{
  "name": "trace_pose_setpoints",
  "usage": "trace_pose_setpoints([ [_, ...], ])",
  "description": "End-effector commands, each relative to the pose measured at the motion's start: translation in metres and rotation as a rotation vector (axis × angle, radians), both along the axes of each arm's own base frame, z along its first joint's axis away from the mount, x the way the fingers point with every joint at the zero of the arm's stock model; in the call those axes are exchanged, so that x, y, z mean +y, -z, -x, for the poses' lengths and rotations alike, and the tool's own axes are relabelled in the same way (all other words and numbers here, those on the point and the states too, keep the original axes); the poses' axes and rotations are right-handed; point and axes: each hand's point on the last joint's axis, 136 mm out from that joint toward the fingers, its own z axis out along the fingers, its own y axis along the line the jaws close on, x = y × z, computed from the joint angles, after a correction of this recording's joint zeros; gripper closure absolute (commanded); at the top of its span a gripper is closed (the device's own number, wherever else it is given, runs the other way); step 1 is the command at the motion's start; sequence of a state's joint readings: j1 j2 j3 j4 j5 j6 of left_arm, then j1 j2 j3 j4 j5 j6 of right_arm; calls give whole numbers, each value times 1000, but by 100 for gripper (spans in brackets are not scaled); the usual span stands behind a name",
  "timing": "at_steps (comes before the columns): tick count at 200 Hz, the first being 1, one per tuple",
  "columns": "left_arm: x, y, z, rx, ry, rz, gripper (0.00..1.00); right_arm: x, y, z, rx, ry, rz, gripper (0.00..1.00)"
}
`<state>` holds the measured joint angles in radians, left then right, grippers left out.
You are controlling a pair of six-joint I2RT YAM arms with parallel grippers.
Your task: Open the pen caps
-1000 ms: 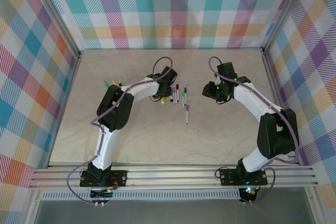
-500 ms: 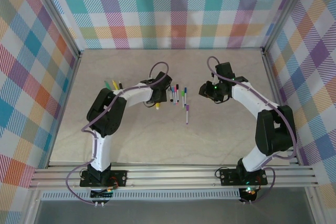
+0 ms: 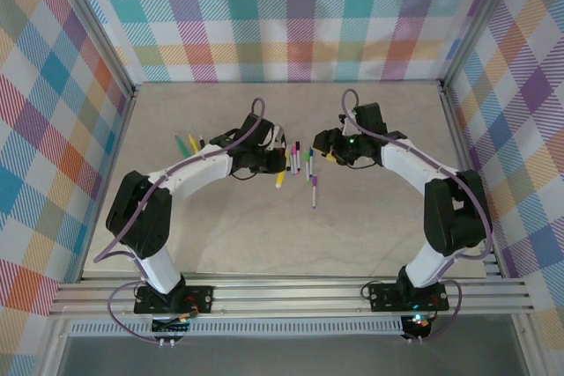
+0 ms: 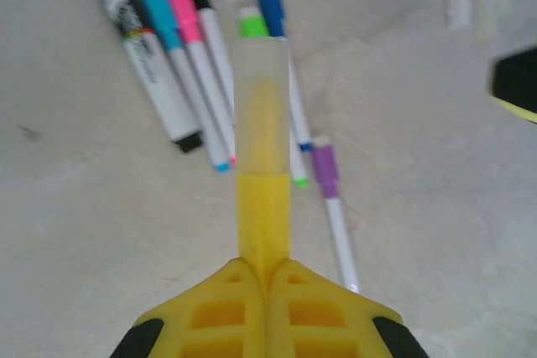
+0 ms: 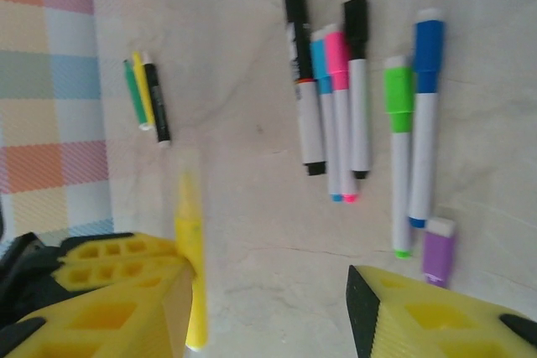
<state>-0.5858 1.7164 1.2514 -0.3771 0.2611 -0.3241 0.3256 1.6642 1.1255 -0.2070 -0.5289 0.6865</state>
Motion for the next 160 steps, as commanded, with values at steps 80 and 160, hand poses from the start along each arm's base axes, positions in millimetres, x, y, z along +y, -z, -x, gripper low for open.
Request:
trace_pose_setpoints([
  [80,-14,-17,13,14,69,94,100,14,20,-2,6,2,111,48],
  [160,-44,-17,40,-171,230,-98,73,-42,-22,4,-90,165,280,48],
])
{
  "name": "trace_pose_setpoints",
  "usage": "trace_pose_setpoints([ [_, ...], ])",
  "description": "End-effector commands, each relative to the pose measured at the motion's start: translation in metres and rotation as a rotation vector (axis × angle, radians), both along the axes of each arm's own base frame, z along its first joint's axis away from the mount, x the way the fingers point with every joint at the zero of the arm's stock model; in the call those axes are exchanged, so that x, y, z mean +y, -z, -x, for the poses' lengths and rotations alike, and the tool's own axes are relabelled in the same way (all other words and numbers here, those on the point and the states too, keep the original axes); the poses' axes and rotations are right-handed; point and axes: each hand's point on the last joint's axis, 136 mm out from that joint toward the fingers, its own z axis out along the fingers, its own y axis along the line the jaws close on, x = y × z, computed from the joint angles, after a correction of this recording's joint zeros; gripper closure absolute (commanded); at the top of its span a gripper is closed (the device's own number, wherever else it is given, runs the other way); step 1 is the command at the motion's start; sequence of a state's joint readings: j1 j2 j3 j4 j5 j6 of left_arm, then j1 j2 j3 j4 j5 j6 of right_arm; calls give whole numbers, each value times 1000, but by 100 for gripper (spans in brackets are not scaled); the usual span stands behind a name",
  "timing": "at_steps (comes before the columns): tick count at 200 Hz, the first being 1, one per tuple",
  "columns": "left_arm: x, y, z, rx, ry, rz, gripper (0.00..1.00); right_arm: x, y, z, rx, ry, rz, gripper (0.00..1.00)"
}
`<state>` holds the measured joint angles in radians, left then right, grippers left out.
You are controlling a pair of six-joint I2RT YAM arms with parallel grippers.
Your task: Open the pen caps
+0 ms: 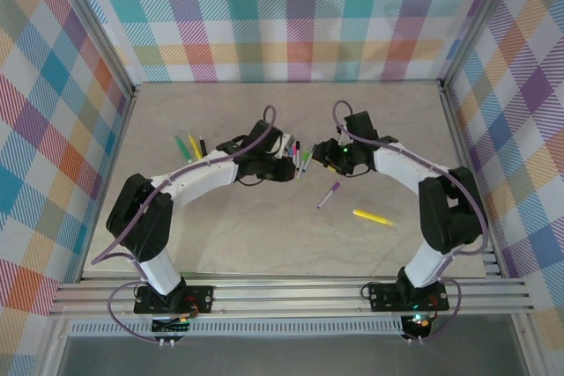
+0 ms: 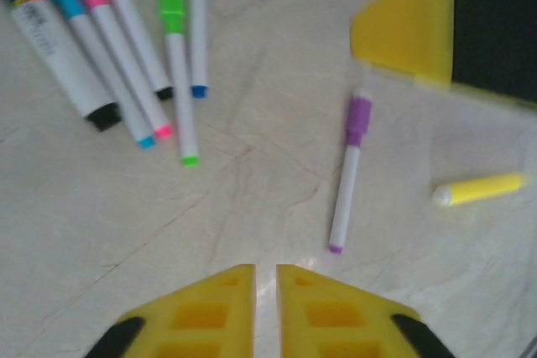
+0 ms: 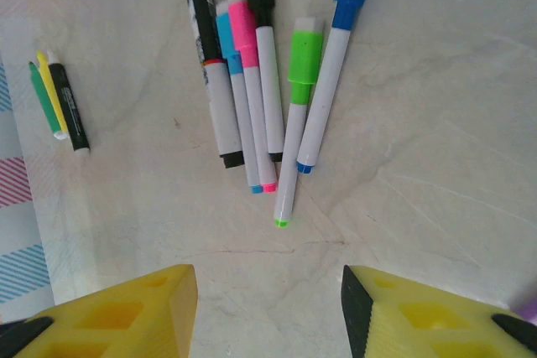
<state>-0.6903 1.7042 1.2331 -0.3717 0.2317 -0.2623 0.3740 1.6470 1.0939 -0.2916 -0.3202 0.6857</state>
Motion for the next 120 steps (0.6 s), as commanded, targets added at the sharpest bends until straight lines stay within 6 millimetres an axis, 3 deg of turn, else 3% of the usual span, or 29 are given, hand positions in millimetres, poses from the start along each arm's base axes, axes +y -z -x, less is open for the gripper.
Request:
trace_pose_setpoints([
  [1,-15,-19,10,-131,100,-56,72,-29,-54,-7,-132,70,107,48],
  [28,-57,-30,47,-302,322,-88,62,-63,-77,-3,-135,141,178,46],
  [62,-102,-27,93,-399,571,-96,55,-96,-95,12,-139,212,139,41],
  [87,-126,-18,108,-431,684,-96,51,-103,-103,24,-151,212,135,37],
  [120,-166,-3,122,-503,874,-78,53,-107,-107,33,-165,212,134,37],
])
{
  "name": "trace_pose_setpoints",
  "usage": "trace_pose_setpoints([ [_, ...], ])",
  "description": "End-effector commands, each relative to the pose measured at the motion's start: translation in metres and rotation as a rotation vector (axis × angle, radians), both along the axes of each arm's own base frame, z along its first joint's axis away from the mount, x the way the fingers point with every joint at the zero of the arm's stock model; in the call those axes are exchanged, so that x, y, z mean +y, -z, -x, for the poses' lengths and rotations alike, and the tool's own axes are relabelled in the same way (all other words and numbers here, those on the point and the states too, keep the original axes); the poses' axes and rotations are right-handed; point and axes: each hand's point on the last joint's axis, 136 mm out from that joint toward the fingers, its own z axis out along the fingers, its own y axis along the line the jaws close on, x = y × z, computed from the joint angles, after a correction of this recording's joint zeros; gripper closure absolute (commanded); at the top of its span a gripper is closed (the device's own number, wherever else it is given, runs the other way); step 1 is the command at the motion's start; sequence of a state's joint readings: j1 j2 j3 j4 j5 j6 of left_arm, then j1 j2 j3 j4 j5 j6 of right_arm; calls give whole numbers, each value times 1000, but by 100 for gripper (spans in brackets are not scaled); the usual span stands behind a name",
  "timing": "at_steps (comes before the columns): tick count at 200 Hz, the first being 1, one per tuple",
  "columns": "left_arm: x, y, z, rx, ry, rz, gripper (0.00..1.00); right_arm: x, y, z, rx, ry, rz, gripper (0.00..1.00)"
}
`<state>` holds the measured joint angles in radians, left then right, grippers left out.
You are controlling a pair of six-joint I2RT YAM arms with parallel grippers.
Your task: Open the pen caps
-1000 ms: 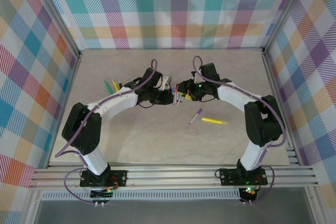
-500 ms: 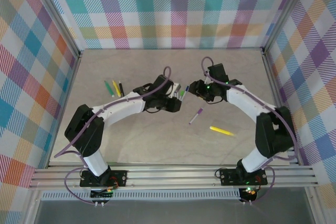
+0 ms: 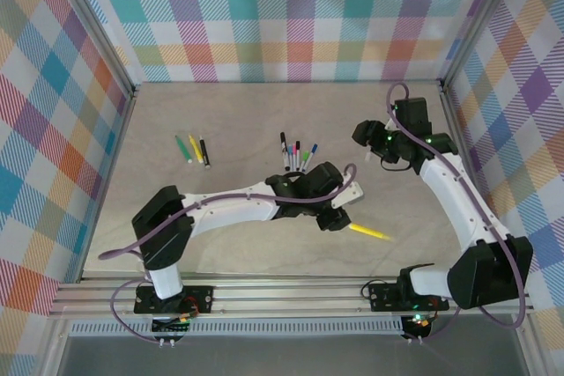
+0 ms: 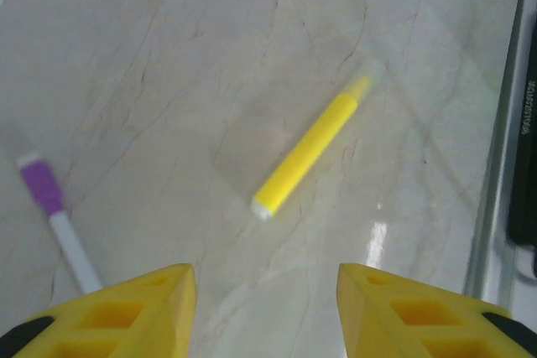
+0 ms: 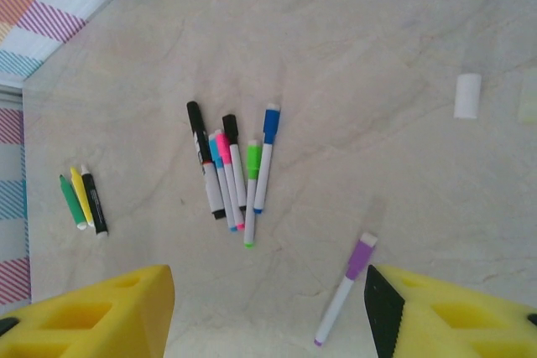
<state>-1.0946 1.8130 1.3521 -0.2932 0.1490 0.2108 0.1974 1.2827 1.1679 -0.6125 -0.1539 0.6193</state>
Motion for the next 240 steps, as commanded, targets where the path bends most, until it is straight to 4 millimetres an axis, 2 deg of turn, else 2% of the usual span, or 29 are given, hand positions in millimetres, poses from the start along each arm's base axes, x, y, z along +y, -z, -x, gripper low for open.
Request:
trace_pose_setpoints([
  [1,-31,6,7,-99,177,8,54,-2,2,14,19,-20,12,37],
  [20,-42,21,5,-104,235,-46,54,-4,0,17,16,-22,14,37],
  [49,-58,27,8,-86,314,-59,54,-8,-2,18,4,-16,12,37],
  [68,-65,29,22,-46,385,-57,52,-10,-4,19,-1,-11,4,37],
  [104,-67,54,51,-54,497,-148,52,-9,-7,17,-12,-13,-17,37],
  [151,-72,64,75,-31,493,-134,52,-9,-6,14,-14,-8,-36,37],
  [203,-68,102,80,-16,472,-210,53,-8,-2,13,-10,-10,-45,38],
  [240,-64,130,67,-59,424,-273,55,-8,-3,14,-20,-6,-49,38],
])
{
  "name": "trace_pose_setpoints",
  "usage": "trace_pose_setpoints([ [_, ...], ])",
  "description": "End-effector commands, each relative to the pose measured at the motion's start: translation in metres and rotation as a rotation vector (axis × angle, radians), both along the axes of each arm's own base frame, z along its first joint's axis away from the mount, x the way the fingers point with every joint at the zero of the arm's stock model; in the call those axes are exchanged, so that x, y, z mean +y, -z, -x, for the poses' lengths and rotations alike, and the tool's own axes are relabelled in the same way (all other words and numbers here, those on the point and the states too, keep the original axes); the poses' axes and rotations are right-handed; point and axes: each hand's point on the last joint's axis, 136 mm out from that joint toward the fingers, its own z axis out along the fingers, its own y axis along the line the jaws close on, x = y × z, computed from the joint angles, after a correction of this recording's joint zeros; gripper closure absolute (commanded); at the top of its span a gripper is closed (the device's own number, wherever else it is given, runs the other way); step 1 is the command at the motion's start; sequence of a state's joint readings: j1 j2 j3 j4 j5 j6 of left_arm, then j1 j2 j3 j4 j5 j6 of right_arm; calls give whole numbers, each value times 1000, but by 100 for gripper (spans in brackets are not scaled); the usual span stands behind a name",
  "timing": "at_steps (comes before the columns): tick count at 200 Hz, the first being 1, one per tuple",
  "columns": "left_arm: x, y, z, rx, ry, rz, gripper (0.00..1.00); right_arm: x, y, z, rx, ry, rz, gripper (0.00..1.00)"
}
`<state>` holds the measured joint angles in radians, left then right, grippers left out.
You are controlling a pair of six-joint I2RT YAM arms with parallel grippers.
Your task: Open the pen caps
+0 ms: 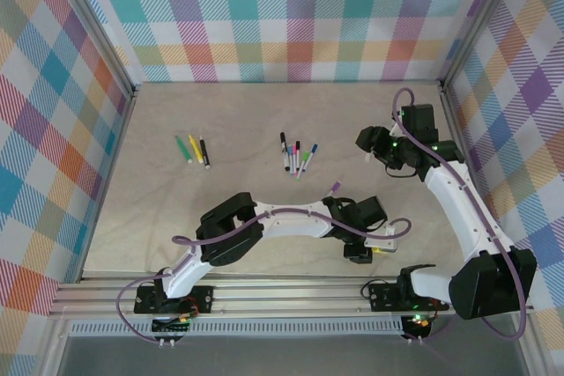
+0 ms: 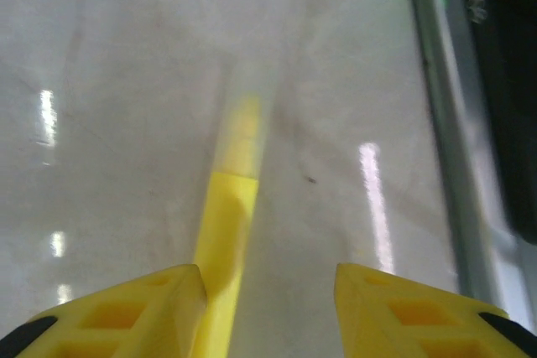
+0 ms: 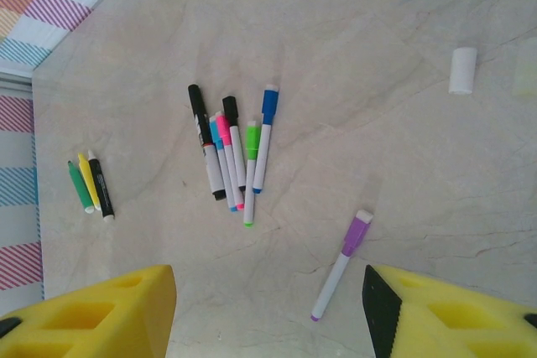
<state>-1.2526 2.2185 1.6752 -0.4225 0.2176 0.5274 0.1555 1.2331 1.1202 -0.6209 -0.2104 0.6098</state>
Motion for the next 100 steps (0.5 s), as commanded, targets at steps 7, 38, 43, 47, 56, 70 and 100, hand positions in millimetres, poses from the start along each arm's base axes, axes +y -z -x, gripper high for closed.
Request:
trace_pose_setpoints([
  [7,11,40,-4,-27,-33,-86,56,-1,-5,1,-29,-2,-14,38],
  [38,10,54,-9,-34,-61,-114,61,-1,-2,2,-25,-2,-11,39],
  [43,11,56,-9,-32,-63,-120,62,-1,-2,2,-26,-3,-12,39],
  [47,11,58,-9,-33,-64,-124,63,-1,-2,2,-25,-4,-11,39],
  [56,11,62,-12,-38,-76,-133,66,0,-2,2,-27,-5,-14,39],
  [70,14,67,-16,-48,-93,-152,72,0,-3,1,-31,-5,-15,39],
  [100,26,70,-26,-45,-142,-189,82,0,-2,0,-34,-5,-19,39],
])
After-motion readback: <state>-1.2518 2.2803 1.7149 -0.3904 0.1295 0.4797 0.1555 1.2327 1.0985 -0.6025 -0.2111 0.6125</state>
